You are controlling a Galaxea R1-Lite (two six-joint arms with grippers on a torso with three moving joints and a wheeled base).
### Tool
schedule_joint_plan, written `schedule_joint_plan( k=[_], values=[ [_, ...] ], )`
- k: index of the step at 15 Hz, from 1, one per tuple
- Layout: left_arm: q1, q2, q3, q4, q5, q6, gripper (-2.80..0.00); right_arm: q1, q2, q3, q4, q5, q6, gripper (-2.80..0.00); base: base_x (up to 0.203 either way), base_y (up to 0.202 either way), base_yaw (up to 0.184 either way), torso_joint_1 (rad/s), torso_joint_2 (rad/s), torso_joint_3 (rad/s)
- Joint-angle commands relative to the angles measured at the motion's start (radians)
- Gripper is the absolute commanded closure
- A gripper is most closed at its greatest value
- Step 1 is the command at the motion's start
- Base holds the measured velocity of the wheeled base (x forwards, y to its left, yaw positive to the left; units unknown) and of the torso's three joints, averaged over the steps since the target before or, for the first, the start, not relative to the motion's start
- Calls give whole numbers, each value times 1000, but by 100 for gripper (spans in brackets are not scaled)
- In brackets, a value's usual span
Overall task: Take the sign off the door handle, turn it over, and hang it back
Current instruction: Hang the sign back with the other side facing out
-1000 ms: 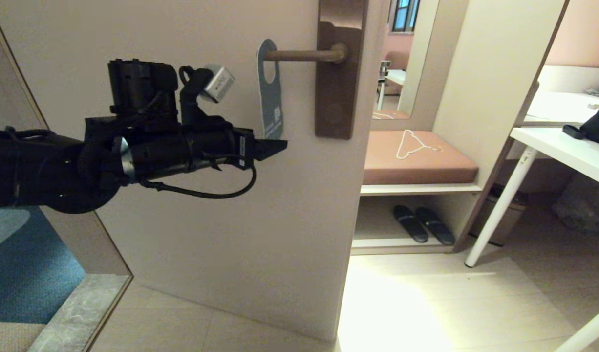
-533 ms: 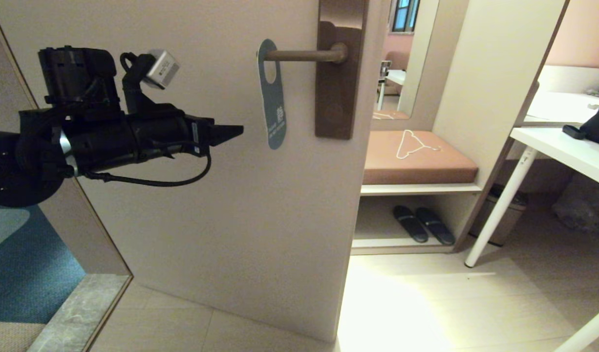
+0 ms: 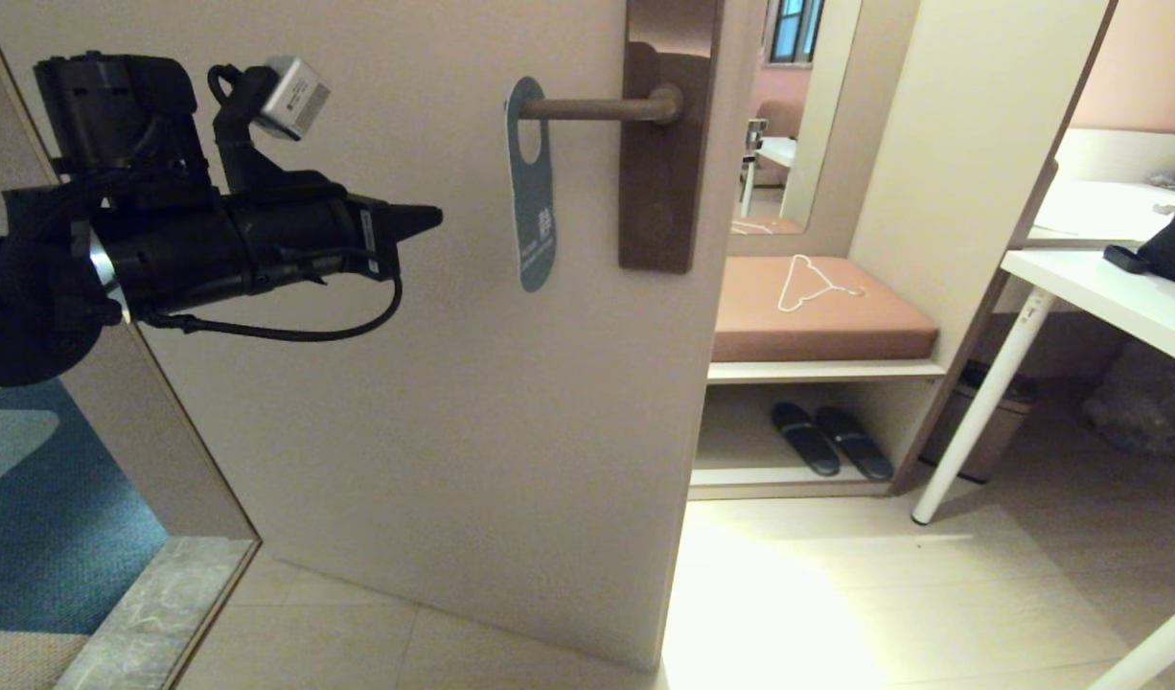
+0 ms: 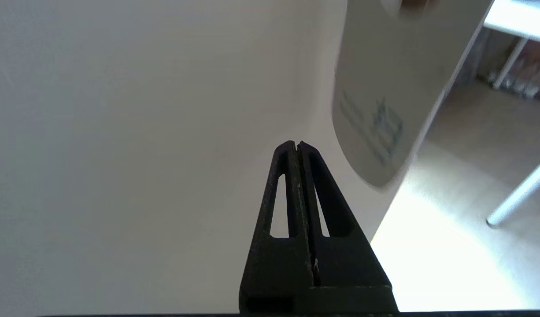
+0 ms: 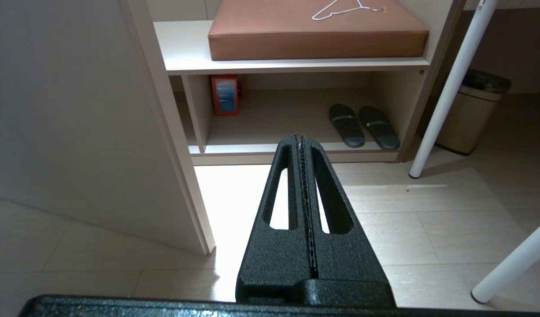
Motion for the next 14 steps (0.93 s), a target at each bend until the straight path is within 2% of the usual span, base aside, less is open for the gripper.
schedule_joint_plan(
  k=[1,3,7,14],
  values=[
    [-5,26,-49,-2,-2,0,0,-1,0,0,0,0,1,0,0,0,0,0,0,0],
    [-29,54,-93,-1,-2,0,0,-1,0,0,0,0,1,0,0,0,0,0,0,0],
    [-93,75,-105,-1,4,2,0,-1,0,0,0,0,1,0,0,0,0,0,0,0],
    [-151,122,-156,-1,11,3,0,-1,0,0,0,0,1,0,0,0,0,0,0,0]
  ],
)
